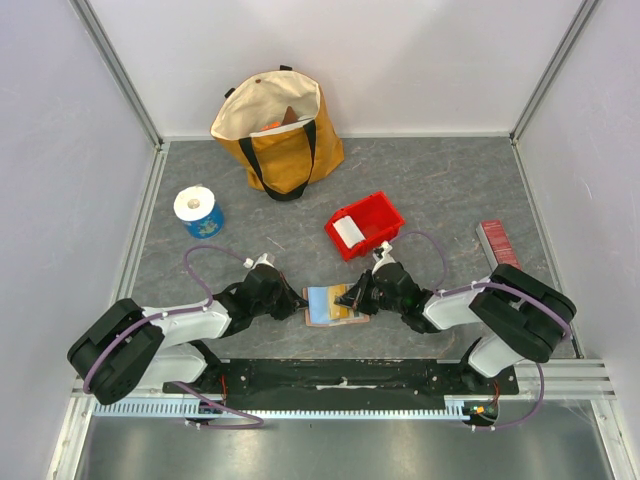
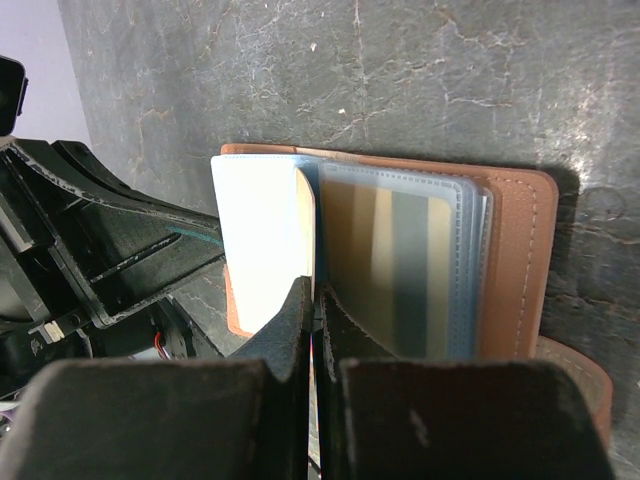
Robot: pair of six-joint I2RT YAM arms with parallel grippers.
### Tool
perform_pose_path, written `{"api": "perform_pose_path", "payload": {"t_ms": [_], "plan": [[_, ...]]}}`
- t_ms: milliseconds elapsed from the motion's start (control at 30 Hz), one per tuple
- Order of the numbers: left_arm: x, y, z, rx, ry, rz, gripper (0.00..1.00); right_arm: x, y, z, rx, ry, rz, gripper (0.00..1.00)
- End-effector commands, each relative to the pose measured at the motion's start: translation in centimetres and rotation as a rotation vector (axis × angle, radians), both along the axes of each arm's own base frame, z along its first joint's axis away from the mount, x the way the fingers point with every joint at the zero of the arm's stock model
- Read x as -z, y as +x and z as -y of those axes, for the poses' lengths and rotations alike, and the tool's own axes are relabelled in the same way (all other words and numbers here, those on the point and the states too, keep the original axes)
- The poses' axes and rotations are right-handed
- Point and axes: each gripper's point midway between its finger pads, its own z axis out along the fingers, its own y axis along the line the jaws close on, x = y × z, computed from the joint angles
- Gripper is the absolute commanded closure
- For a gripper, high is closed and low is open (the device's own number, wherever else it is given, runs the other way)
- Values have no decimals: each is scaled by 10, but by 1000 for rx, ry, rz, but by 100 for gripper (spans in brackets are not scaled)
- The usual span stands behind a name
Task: Put the credit cards into the card holder
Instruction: Insert the credit card into the card holder.
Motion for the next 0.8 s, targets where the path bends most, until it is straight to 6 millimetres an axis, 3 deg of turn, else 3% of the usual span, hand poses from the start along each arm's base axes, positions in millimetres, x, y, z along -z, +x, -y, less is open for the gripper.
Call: {"api": "perform_pose_path", "payload": {"t_ms": [0,233,333,367,567,667,767], "plan": [[11,-2,-7,-30,36,-24,98,29,-24,12,-56,-96,-105,100],[9,-2,-7,-31,33,-21,98,31,-29,-4,-126,-47,-124,100],[9,-2,-7,-30,32,-20,98,31,-29,-1,-120,-62,-118,97],[9,-2,-8,-35,32,-19,98,30,-28,1,-116,-72,-114,94],[8,-3,-8,-36,30,-18,98,21,-11,28,-31,-223,-24,54],[8,-3,-10,-38,30,-15,98,14,-2,43,15,-295,25,48],[8,-4,-11,-36,32,-14,98,10,-1,44,12,-302,45,48]]}}
